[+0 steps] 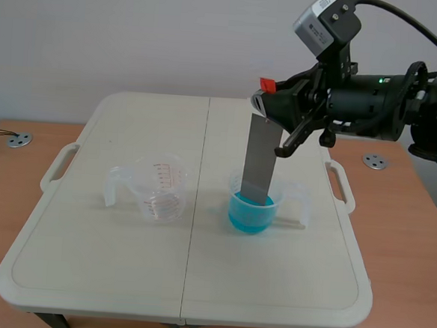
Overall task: Hold the metal plate by the orange handle, dip it into the blue solution, take it out and point at it, then put the plate back in the beaker on the left.
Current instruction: 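Raise the plate and point at it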
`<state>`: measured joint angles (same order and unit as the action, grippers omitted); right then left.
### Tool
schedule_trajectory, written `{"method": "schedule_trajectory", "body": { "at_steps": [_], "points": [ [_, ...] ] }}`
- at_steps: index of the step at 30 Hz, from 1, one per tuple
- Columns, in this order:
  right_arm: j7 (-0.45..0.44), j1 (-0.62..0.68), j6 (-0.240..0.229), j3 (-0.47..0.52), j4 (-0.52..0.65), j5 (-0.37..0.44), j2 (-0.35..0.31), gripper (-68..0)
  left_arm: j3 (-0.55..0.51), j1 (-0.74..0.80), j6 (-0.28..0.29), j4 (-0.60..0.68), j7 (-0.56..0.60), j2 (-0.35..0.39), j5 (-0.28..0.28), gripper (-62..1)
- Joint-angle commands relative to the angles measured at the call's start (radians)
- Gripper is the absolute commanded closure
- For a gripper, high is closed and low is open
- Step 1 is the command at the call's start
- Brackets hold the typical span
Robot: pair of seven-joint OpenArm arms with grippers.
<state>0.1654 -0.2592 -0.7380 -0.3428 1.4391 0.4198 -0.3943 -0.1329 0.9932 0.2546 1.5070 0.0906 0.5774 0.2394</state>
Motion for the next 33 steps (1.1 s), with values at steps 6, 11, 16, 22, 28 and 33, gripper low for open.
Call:
{"method": "schedule_trajectory", "body": {
  "at_steps": [6, 11, 16, 22, 28, 33],
  "points": [
    [-0.013, -0.017, -0.008, -0.003, 0.06, 0.038, -0.031, -1.5, -0.005, -0.142, -0.001, 0.006, 0.013, 0.036, 0.003, -2.7],
    [-0.014, -0.018, -0.008, -0.003, 0.094, 0.047, -0.047, -1.5, -0.002, -0.273, 0.002, 0.006, -0.014, 0.038, 0.003, -2.7],
    [-0.006, -0.018, -0.008, -0.002, 0.126, 0.084, -0.066, -1.5, 0.021, -0.411, 0.014, 0.006, -0.08, 0.039, 0.003, -2.7],
    [0.011, -0.018, -0.008, 0.006, 0.161, 0.133, -0.08, -1.5, 0.108, -0.571, 0.033, 0.006, -0.161, 0.038, 0.003, -2.7],
    [0.014, -0.018, -0.008, 0.045, 0.182, 0.157, -0.079, -1.5, 0.205, -0.711, 0.046, 0.006, -0.188, 0.038, 0.003, -2.7],
    [0.016, -0.018, -0.008, 0.057, 0.193, 0.162, -0.079, -1.5, 0.28, -0.828, 0.121, 0.005, -0.228, 0.032, 0.003, -2.7]
  ]
}}
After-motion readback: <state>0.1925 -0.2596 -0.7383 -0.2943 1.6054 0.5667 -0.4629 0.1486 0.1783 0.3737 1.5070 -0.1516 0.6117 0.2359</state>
